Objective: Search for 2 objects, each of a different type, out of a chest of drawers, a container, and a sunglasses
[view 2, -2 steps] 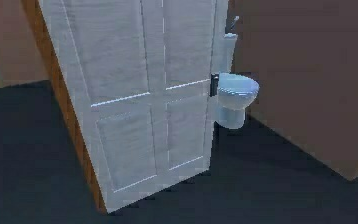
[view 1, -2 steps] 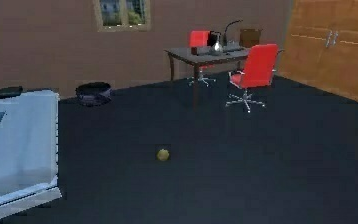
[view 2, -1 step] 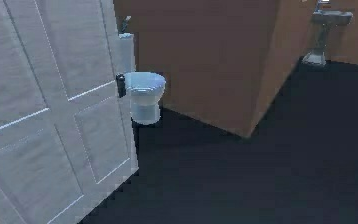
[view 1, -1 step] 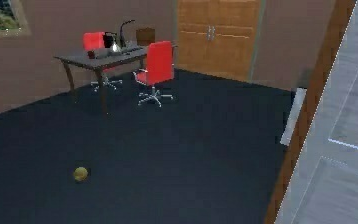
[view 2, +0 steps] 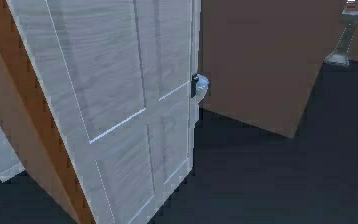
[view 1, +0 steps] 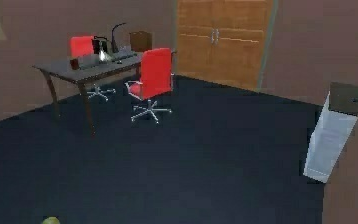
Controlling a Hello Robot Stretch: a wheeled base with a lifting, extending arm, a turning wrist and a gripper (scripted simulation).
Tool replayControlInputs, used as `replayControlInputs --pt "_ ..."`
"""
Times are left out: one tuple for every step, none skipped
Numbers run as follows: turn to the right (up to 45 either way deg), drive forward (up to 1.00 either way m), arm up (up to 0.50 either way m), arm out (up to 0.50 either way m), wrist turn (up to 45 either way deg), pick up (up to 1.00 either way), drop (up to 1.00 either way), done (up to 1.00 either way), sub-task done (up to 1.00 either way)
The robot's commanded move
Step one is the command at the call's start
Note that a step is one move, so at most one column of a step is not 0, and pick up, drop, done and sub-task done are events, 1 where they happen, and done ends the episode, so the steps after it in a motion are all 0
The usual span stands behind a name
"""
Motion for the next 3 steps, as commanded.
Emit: replayControlInputs --pt "15.0 0.0 0.0 0.0 0.0 0.0 0.0 0.0 0.0" --pt "0.0 1.0 0.0 0.0 0.0 0.0 0.0 0.0 0.0" --pt "39.0 0.0 0.0 0.0 0.0 0.0 0.0 0.0 0.0"
